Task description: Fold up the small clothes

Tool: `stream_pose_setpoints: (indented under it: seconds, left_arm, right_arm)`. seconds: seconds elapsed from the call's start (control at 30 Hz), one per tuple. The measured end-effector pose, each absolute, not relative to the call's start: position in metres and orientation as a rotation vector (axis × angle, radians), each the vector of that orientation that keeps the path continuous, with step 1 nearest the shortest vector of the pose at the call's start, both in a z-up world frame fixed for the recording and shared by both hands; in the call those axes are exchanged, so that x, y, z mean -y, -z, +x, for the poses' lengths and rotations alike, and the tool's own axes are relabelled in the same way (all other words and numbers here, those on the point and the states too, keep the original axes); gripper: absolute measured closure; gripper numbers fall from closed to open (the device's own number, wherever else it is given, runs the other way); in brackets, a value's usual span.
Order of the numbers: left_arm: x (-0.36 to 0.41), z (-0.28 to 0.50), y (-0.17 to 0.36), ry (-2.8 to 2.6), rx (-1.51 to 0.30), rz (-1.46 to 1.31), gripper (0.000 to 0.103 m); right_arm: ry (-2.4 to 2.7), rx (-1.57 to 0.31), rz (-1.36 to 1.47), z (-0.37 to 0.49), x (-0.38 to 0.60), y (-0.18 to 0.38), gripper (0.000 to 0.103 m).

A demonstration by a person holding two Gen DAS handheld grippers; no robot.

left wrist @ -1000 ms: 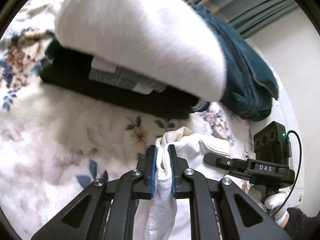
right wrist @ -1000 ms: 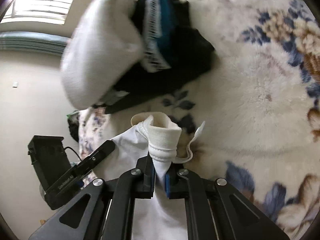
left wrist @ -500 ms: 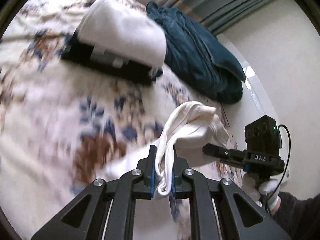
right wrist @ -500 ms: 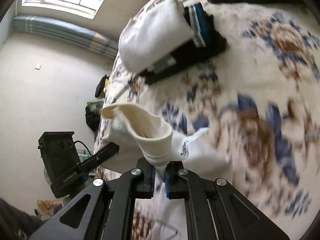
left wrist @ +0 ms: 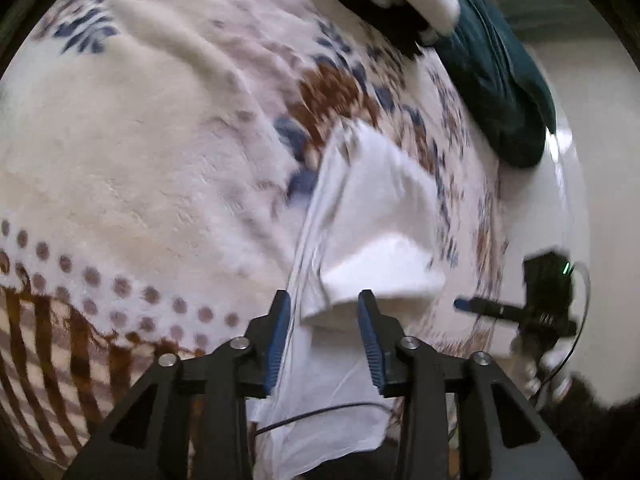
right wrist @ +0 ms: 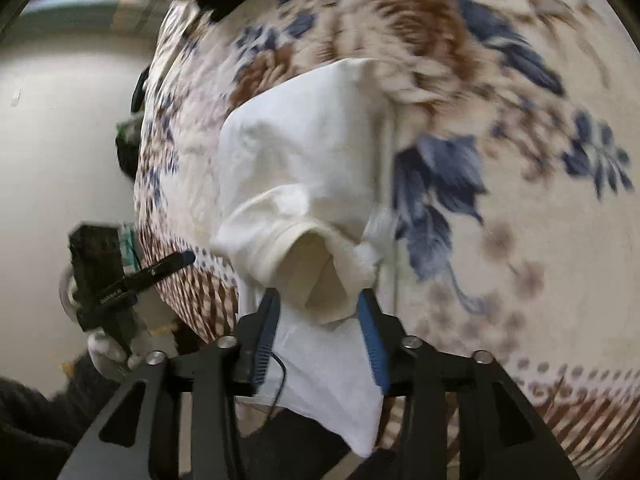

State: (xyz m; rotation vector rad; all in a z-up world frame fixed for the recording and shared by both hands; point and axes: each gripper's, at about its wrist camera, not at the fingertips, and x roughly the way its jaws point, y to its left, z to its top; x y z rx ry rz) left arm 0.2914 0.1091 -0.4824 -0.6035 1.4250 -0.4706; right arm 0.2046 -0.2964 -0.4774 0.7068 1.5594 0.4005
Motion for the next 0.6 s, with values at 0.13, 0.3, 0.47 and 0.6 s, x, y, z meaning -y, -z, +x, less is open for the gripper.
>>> stream_pose_setpoints:
  seconds: [0.13,0.3,0.47,0.6]
  left_arm:
    - [-0.091,0.325,0.483,0.486,-1.382,-0.666,0.059]
    - [-0.043,0.371,0.512,0.537,-1.424,-0.574,0.062]
    - [-0.013,0.385,0.508,0.572,-1.388,-0.416,0.095]
    - [-0.013,0.405,0.505,0.545,-1.399,-0.402,0.090]
  right_arm:
    - [-0.323,-1.492,0.823,0.228,0.306,0.489,0.055]
    - [-0.286,-1.471,0.872,0.268,0.292,0.507,0.055]
    - [-0.271,-1.443,0.800,0.291,0.273,0.509,0.100]
    - [-0.185,-1.402,0.707,0.303,0.276,0.491,0.100]
